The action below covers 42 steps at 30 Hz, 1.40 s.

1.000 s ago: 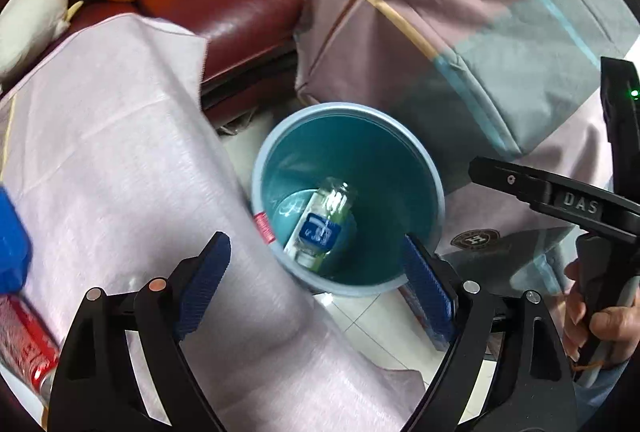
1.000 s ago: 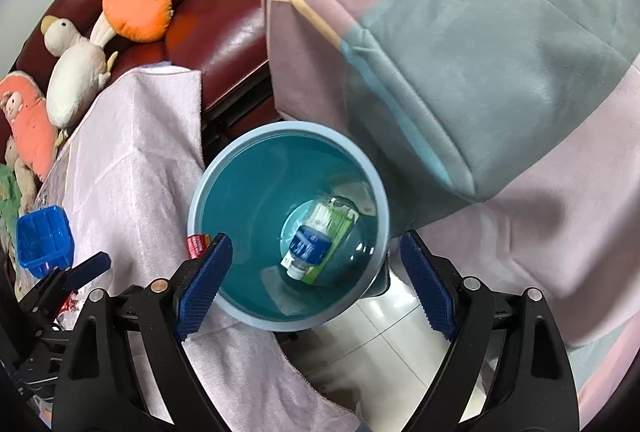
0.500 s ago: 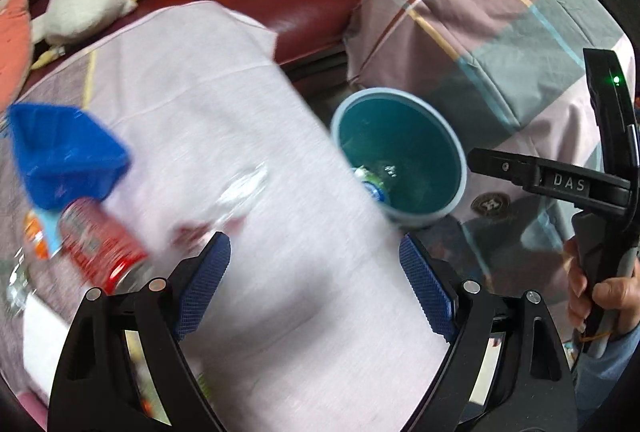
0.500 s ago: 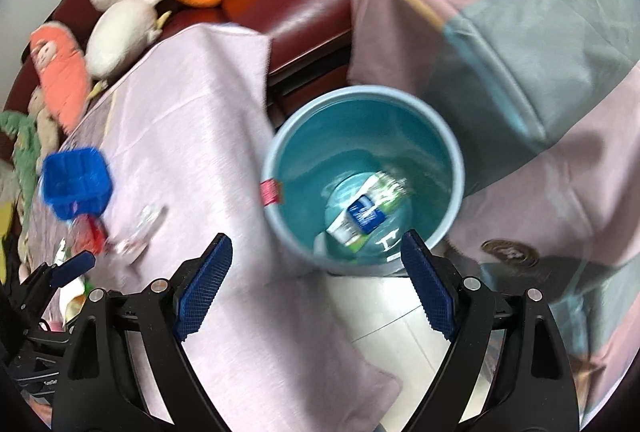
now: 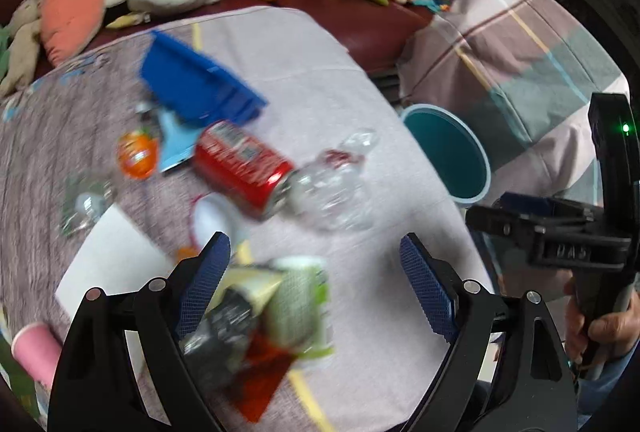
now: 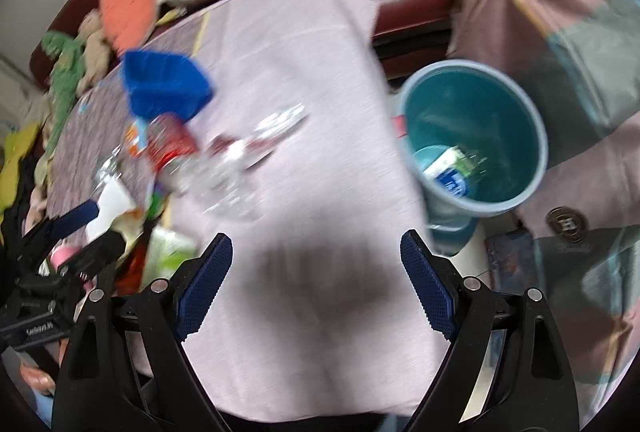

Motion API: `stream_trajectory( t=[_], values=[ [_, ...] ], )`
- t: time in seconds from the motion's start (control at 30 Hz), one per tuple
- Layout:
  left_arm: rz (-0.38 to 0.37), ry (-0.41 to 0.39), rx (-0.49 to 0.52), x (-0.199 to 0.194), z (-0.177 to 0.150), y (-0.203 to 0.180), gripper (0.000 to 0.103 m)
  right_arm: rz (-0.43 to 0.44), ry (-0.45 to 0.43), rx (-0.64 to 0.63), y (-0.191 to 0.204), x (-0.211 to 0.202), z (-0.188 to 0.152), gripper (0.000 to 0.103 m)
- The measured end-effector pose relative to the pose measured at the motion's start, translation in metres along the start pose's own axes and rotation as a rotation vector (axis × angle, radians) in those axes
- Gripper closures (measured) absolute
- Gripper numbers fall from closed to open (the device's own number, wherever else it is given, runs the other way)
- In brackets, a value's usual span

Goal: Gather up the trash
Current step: 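Grasp the pink paper cup with the left tool while the right tool grasps the white-green bottle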

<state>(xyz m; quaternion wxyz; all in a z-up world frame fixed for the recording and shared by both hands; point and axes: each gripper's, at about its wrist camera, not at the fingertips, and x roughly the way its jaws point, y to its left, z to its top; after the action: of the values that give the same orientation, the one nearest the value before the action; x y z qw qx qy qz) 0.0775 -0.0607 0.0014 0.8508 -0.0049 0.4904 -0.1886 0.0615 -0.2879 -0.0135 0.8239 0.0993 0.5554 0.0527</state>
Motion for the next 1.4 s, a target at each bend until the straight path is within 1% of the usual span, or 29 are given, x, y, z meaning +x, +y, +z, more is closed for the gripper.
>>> stream_trajectory(
  t=[0.1,0.33,0.4,0.47,0.5,0.63,0.73,0.93,1.03,1.13,1.23,1.3,1.33,1.37,1.4],
  values=[
    [0.022,-0.011,-0.022,-0.011,-0.012,0.020,0.016,0.017,0.030,-0.032,0.026,0.007,-0.011,0.021],
    [0.065,-0.030,-0.119,-0.033,-0.045,0.076,0.016,0.047,0.091,-0.102,0.084,0.027,-0.029,0.021],
    [0.075,-0.035,-0.141,-0.039,-0.051,0.089,0.016,0.055,0.103,-0.111,0.097,0.034,-0.032,0.024],
    [0.091,-0.046,-0.165,-0.047,-0.059,0.104,0.016,0.064,0.124,-0.112,0.110,0.042,-0.035,0.034],
    [0.103,-0.055,-0.183,-0.053,-0.064,0.113,0.016,0.072,0.140,-0.114,0.116,0.046,-0.036,0.036],
    [0.146,-0.080,-0.244,-0.072,-0.080,0.142,0.016,0.070,0.163,-0.122,0.134,0.060,-0.037,0.037],
    [0.192,-0.082,-0.288,-0.083,-0.093,0.163,0.016,0.070,0.186,-0.123,0.144,0.072,-0.037,0.037],
    [0.242,-0.067,-0.399,-0.092,-0.121,0.205,0.016,0.062,0.225,-0.115,0.153,0.092,-0.041,0.037],
    [0.248,-0.047,-0.455,-0.089,-0.132,0.219,0.016,0.064,0.223,-0.127,0.153,0.096,-0.043,0.048],
    [0.237,-0.021,-0.492,-0.080,-0.139,0.228,0.016,0.052,0.208,-0.146,0.154,0.095,-0.043,0.049],
    [0.247,-0.003,-0.503,-0.070,-0.144,0.232,0.016,0.037,0.201,-0.153,0.152,0.094,-0.041,0.049],
    [0.237,0.007,-0.508,-0.061,-0.145,0.233,0.016,0.033,0.199,-0.149,0.148,0.093,-0.040,0.049],
    [0.239,0.010,-0.504,-0.058,-0.144,0.233,0.017,0.029,0.196,-0.149,0.146,0.093,-0.039,0.049],
    [0.244,0.011,-0.496,-0.055,-0.144,0.232,0.028,0.028,0.196,-0.147,0.143,0.093,-0.038,0.049],
    [0.244,0.015,-0.486,-0.052,-0.143,0.229,0.036,0.029,0.197,-0.142,0.140,0.093,-0.038,0.049]
  ],
)
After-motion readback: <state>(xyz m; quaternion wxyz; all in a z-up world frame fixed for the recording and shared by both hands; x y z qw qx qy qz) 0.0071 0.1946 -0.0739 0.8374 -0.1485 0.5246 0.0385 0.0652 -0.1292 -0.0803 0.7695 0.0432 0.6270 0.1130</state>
